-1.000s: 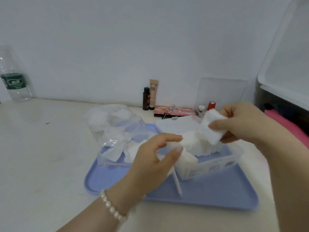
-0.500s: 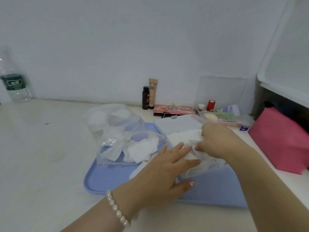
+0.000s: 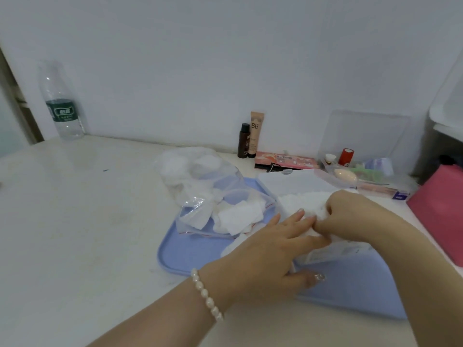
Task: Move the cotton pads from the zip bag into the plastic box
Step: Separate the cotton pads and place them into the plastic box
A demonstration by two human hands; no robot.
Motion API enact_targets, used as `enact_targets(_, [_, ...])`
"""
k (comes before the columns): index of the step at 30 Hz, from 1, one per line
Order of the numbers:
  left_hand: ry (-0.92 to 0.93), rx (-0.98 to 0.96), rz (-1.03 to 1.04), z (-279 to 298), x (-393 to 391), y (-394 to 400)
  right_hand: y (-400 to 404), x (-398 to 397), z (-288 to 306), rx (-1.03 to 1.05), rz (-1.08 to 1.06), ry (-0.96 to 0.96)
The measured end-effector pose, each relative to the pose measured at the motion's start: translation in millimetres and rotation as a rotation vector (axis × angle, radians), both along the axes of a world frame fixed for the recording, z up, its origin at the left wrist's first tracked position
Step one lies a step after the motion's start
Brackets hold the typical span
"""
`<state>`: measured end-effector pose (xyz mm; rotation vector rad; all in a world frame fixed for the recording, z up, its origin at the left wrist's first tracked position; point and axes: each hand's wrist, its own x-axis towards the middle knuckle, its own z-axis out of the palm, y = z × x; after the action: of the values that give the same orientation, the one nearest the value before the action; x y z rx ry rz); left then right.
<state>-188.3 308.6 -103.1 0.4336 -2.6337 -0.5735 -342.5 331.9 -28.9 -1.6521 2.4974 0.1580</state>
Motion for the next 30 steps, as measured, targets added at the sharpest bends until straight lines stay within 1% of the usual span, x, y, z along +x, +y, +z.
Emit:
enact_targets(2, [0.000,0.005,-0.003,3,1,2,2,-5,2,-0.035,-0.024,-0.104])
enact_targets(3, [0.006,-0.004,-0.001,4,1,3,3,-6,4,-0.035,-0.024,-0.126])
enact_targets(4, [0.023,0.003,-0.003,7,2,4,3,-5,5,-0.031,-0.021,-0.130])
enact_targets(5, [0.050,0.053,0.008,8,4,5,3,-5,5,-0.034,-0.011,-0.127])
enact_targets(6, [0.097,0.068,0.054,8,5,4,3,-4,4,-0.030,0.002,-0.126])
enact_targets(8, [0.286,-0.125,0.290,6,6,-2,3,-3,2,-0.001,0.045,-0.146])
enact_targets(9, [0.311,-0.213,0.407,8,8,-6,3,-3,1,0.020,0.062,-0.165])
enact_targets(10, [0.266,-0.335,0.559,13,9,-10,3,-3,1,0.032,0.065,-0.196])
enact_targets(11, [0.107,-0.369,0.679,23,10,-10,4,-3,3,0.032,0.059,-0.235])
enact_targets(12, [-0.069,-0.331,0.758,23,13,-12,5,-3,6,0.024,0.044,-0.269])
enact_targets(13, [-0.185,-0.253,0.793,22,16,-14,6,-4,10,0.010,0.023,-0.291])
enact_targets(14, [-0.228,-0.220,0.802,22,18,-16,6,-4,13,-0.018,0.000,-0.301])
enact_targets(15, [-0.204,-0.271,0.814,22,22,-20,6,-4,15,-0.062,-0.019,-0.303])
enact_targets(16, [-0.229,-0.341,0.848,23,25,-23,6,-3,18,-0.128,-0.026,-0.298])
enact_targets(17, [-0.280,-0.343,0.836,18,26,-30,7,0,21,-0.207,-0.021,-0.283])
enact_targets(19, [-0.495,-0.203,0.916,14,31,-47,10,8,27,-0.384,0.013,-0.244])
enact_targets(21, [-0.538,-0.091,1.006,13,34,-60,13,20,27,-0.524,0.108,-0.269])
enact_targets(23, [-0.557,0.010,1.032,2,39,-77,12,37,19,-0.560,0.307,-0.346])
enact_targets(24, [-0.536,0.030,1.029,-4,41,-83,10,46,11,-0.545,0.433,-0.369])
enact_targets(26, [-0.507,0.075,1.024,-12,44,-89,4,60,-8,-0.457,0.618,-0.330])
enact_targets(28, [-0.530,0.080,1.017,-8,40,-84,-5,69,-25,-0.355,0.670,-0.250])
enact_targets(30, [-0.586,-0.007,1.002,-6,37,-82,-16,75,-38,-0.312,0.656,-0.165])
